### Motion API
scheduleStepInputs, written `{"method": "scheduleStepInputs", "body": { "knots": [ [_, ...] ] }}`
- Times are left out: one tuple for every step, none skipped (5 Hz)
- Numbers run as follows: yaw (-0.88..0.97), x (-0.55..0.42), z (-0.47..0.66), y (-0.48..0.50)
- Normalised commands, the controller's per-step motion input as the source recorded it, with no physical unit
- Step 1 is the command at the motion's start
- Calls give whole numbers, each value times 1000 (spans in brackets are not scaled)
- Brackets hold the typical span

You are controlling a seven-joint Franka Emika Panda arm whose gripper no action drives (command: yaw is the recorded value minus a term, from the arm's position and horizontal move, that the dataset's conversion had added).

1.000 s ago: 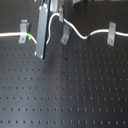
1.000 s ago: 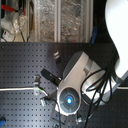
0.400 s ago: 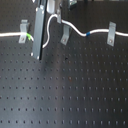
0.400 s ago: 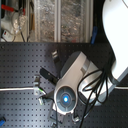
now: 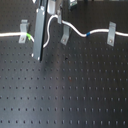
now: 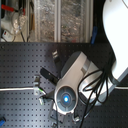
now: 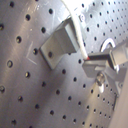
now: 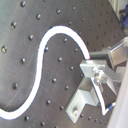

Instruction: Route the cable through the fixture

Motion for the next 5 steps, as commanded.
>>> {"method": "scheduleStepInputs", "body": {
  "knots": [
    [-183, -469, 577, -131],
    [0, -18, 0, 6],
    [0, 12, 0, 3],
    [174, 239, 76, -58],
    [357, 207, 130, -44]
  ]
}}
